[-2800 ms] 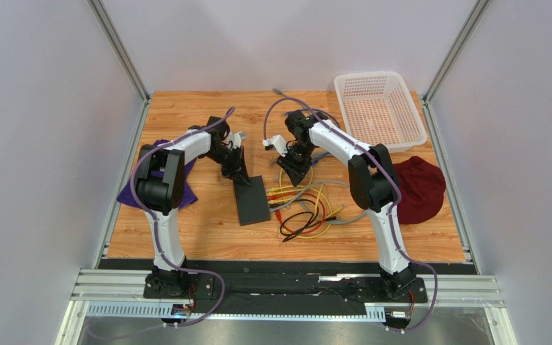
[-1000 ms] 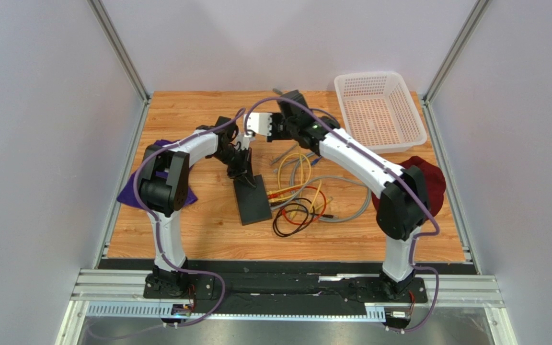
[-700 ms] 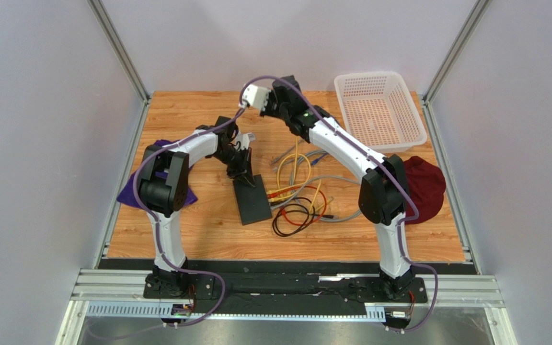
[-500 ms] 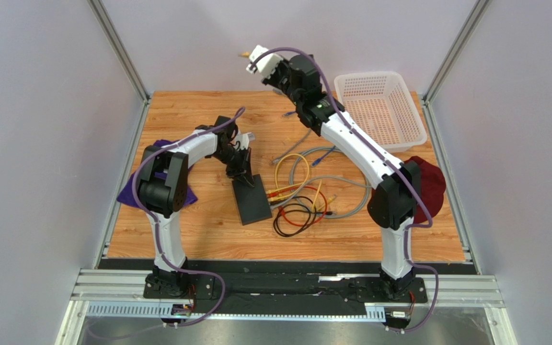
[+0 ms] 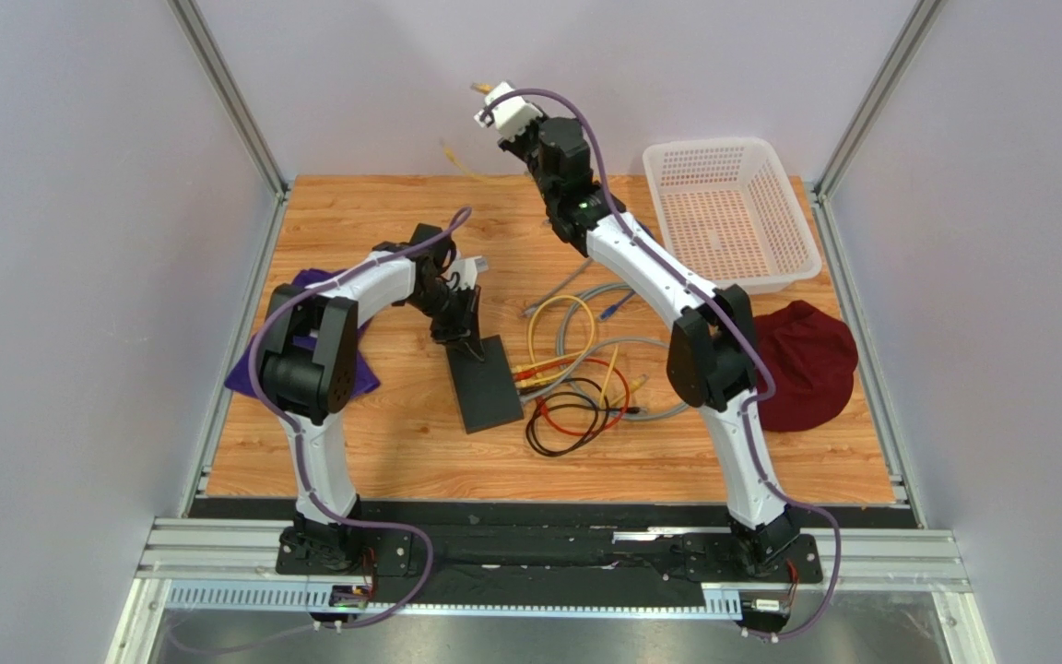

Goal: Pull the plug from the switch port

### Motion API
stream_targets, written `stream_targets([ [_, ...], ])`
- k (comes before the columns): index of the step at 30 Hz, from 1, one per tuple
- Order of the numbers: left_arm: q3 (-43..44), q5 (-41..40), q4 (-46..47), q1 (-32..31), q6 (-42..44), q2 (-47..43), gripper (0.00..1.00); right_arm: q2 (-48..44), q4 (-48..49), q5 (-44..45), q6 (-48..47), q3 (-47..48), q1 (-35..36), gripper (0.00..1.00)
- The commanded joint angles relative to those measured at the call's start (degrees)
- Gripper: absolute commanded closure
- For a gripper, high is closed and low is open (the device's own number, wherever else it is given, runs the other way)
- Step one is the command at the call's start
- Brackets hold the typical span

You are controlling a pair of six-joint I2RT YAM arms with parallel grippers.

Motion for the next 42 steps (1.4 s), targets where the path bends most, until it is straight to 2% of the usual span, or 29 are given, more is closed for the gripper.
stream_targets([
  [1,-1.37,-1.6,0.09,-0.14,2.09,-4.33,1.0,2.72,-8.7,5.28,11.07,2.14,-3.12,1.0],
  [6,-1.2,-2.04,0.0,-0.14,2.44,-4.07,1.0,0.96,-20.1,2.65,17.4,-4.29,-4.0,1.0],
  [10,-0.67,-2.13,-0.08,-0.14,2.36,-3.46,1.0,-0.8,-22.76,1.06,20.75,-9.13,-5.23,1.0],
  [11,-0.5,-2.21,-0.17,-0.14,2.36,-3.37,1.0,-0.98,-23.12,0.89,21.01,-9.65,-5.67,0.96],
  [13,-0.32,-2.13,-0.26,-0.14,2.36,-2.84,1.0,-1.07,-23.47,0.27,21.89,-9.22,-6.81,0.84],
  [14,-0.06,-2.39,-0.52,-0.14,2.44,-2.75,1.0,-0.8,-24.17,-0.43,22.16,-8.17,-7.25,0.59],
  [15,0.12,-2.56,-0.61,-0.14,2.53,-2.67,1.0,-0.8,-24.44,-0.26,22.42,-7.55,-7.87,0.45],
  [17,0.73,-3.09,-1.22,-0.14,3.32,-2.49,0.96,-1.85,-24.88,-0.95,22.77,-6.76,-8.31,0.31],
  [19,1.78,-3.53,-2.01,-0.14,4.89,-2.67,0.84,-3.78,-25.75,-3.32,24.08,-6.84,-8.58,0.28],
  [20,3.62,-4.32,-3.32,-0.14,5.52,-2.84,0.68,-6.23,-27.06,-7.77,24.61,-7.28,-8.66,0.27],
  [21,4.77,-4.93,-4.03,-0.14,6.04,-3.19,0.62,-7.64,-28.03,-11.12,25.32,-8.59,-8.66,0.27],
  [22,5.91,-5.63,-4.74,-0.06,6.57,-3.45,0.52,-9.05,-28.91,-14.55,26.02,-9.82,-8.75,0.27],
  [23,8.18,-7.12,-6.05,0.03,6.66,-3.63,0.48,-11.67,-30.49,-21.89,26.55,-10.96,-8.58,0.27],
  [25,9.95,-8.1,-7.2,0.21,6.93,-5.03,0.41,-13.89,-31.99,-28.0,28.56,-14.92,-8.49,0.24],
  [27,11.37,-8.37,-8.26,1.26,6.05,-7.4,0.38,-16.18,-33.75,-35.39,29.1,-17.2,-8.58,0.21],
  [28,11.54,-7.76,-8.52,1.87,4.74,-8.19,0.28,-16.44,-34.63,-37.42,28.75,-17.91,-8.58,0.21],
  [30,12.16,-4.95,-10.1,3.98,3.51,-9.52,0.25,-16.36,-38.4,-42.87,25.34,-17.39,-8.58,0.21],
  [34,10.58,-4.76,-11.68,6.1,2.27,-9.79,0.27,-14.34,-40.7,-47.79,23.48,-17.13,-8.58,0.22],
  [38,2.09,-5.21,-11.52,6.1,1.31,-10.57,0.28,-12.93,-42.19,-54.12,27.25,-16.24,-8.31,0.22],
  [42,-2.78,-1.96,-9.84,6.1,-0.46,-7.78,0.28,-15.21,-46.67,-53.44,24.72,-17.48,-6.82,0.21],
])
